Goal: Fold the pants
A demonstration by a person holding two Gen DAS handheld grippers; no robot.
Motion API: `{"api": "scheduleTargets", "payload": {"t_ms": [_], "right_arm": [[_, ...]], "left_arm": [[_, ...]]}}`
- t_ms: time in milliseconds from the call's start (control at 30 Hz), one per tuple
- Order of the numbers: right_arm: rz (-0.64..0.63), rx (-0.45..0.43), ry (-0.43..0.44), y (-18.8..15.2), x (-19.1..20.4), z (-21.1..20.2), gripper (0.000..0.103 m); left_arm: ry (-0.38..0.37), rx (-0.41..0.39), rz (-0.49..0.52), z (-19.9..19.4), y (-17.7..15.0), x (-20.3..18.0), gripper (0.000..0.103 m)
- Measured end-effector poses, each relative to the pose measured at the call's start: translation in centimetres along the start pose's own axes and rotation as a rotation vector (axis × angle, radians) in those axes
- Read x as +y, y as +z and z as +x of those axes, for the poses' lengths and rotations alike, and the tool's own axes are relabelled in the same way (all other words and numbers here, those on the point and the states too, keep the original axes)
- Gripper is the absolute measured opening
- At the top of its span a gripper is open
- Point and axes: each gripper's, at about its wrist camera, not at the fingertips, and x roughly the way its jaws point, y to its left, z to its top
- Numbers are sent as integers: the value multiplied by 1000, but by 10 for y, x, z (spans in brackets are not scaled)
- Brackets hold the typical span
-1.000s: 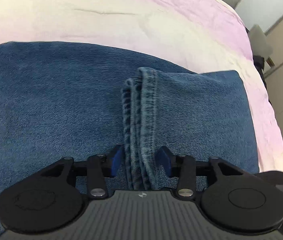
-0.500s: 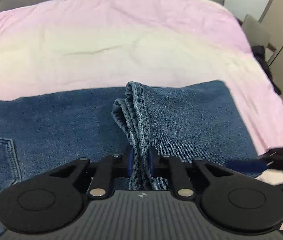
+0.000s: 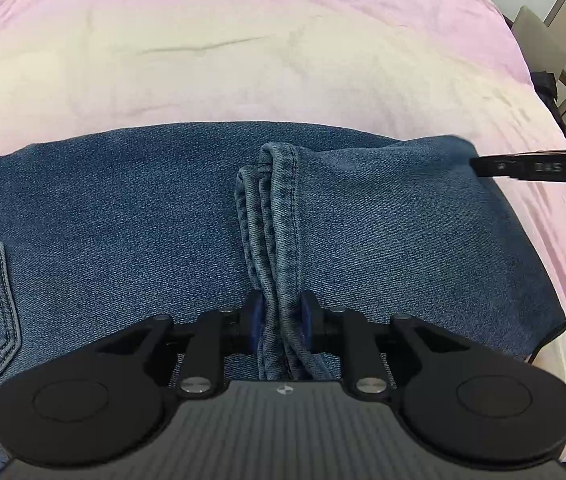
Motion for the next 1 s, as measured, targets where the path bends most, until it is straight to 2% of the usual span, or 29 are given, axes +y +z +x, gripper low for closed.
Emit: {"api": "scheduleTargets", "payload": {"t_ms": [67,167,267,367,500,733,800,1000], "right_arm": [[13,46,0,1,-8,23,7],[50,70,7,1,-15,45,6],[28,74,-10,5,-11,40,5],[-32,69,2,3,-5,15,9],[-76,87,71,-22,1,-24,11],[-127,105,92,-79,11,-64,16],[-159,116,80,-101,20,-61,17],[-104,144,60,-116,19,-23,16]], "left_arm": [[-13,4,-9,2,0,1,26],[-26,12,-30,4,2,5,29],[-39,24,-53,-3,4,11,30],[-37,28,-68,-16,6,14,31],[-32,4,-28,-38,-1,8,30],[-19,8,38,-57,-18,-14,31],[-18,15,43,-58,-22,-22,31],[-16,24,39,-68,-27,-18,31]]}}
